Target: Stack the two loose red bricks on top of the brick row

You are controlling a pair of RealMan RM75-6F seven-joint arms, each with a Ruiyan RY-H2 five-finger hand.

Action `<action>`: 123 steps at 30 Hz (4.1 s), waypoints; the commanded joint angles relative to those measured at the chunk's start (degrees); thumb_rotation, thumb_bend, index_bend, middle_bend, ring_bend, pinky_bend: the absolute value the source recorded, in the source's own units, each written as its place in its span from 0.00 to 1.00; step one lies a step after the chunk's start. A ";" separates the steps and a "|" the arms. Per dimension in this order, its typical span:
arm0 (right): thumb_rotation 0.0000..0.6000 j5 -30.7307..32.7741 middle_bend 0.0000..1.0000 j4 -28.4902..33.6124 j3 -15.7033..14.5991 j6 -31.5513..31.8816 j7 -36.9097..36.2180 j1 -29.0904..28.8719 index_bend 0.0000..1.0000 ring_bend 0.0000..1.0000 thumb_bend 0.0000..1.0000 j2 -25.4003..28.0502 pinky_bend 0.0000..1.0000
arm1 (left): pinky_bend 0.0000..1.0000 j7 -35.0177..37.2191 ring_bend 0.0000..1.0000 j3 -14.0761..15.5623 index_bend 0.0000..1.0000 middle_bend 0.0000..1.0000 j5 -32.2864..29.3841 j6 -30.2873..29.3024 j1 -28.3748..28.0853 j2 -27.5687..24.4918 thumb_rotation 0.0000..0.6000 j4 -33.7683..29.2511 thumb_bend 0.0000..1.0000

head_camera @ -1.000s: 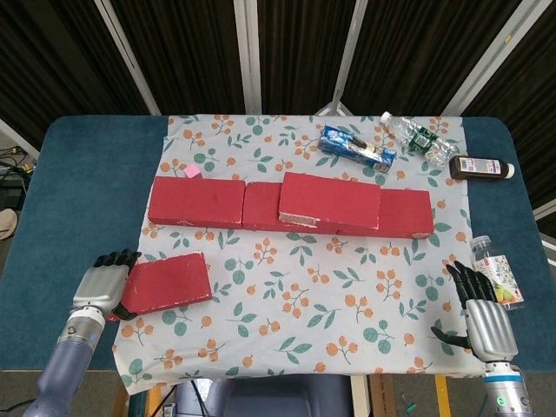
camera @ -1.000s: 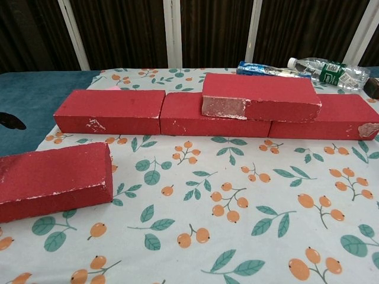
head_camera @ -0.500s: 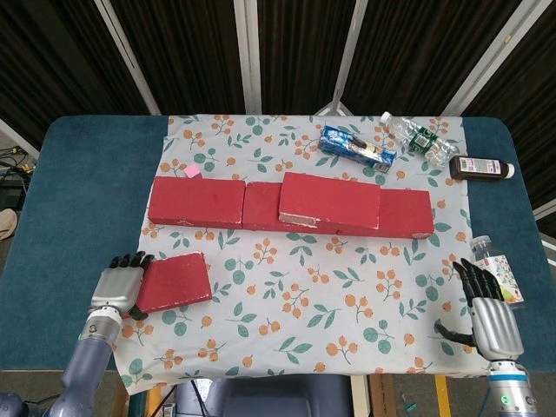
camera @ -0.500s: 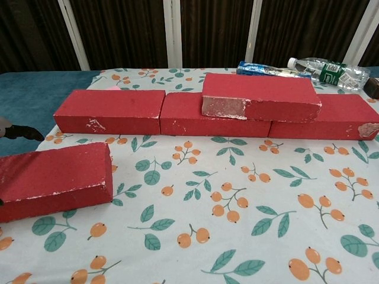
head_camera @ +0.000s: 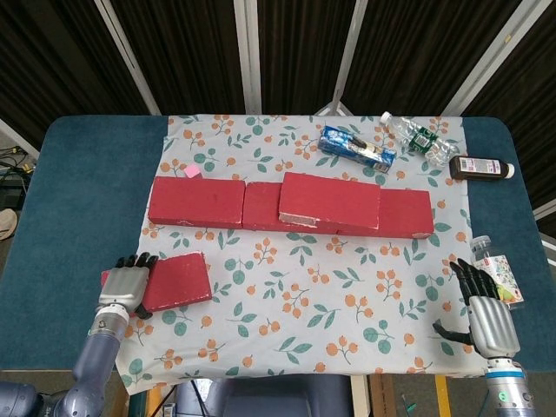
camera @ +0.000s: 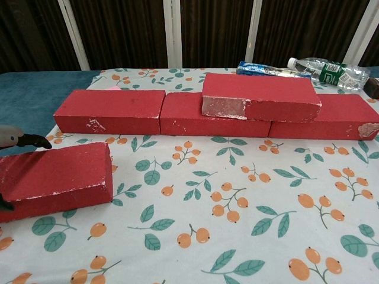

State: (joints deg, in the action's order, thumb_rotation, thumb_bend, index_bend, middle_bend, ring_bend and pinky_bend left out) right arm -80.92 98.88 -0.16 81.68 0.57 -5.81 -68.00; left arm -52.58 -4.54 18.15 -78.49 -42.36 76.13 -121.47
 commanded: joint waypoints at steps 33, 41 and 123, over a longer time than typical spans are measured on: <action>1.00 0.99 0.00 0.52 1.46 -1.14 0.64 0.92 0.00 0.00 0.15 0.26 0.00 | 0.16 -4.45 0.02 1.08 0.15 0.22 0.73 -3.70 -3.18 6.27 1.00 6.73 0.00; 1.00 0.75 0.00 0.61 1.63 -1.08 0.43 1.06 0.00 0.00 0.15 0.23 0.00 | 0.32 -6.13 0.20 1.65 0.23 0.31 2.48 -6.71 -3.19 6.78 1.00 6.82 0.07; 1.00 6.23 0.00 -6.52 7.18 3.18 6.04 1.81 0.00 0.00 0.15 -4.25 0.00 | 0.23 0.62 0.25 4.77 0.35 0.33 -17.40 47.72 -41.36 1.78 1.00 48.99 0.07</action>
State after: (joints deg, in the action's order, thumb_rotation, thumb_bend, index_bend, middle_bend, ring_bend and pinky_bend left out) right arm -74.62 92.28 6.97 84.73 6.65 -4.08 -72.31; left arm -52.19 0.00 0.67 -30.74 -83.48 77.64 -72.72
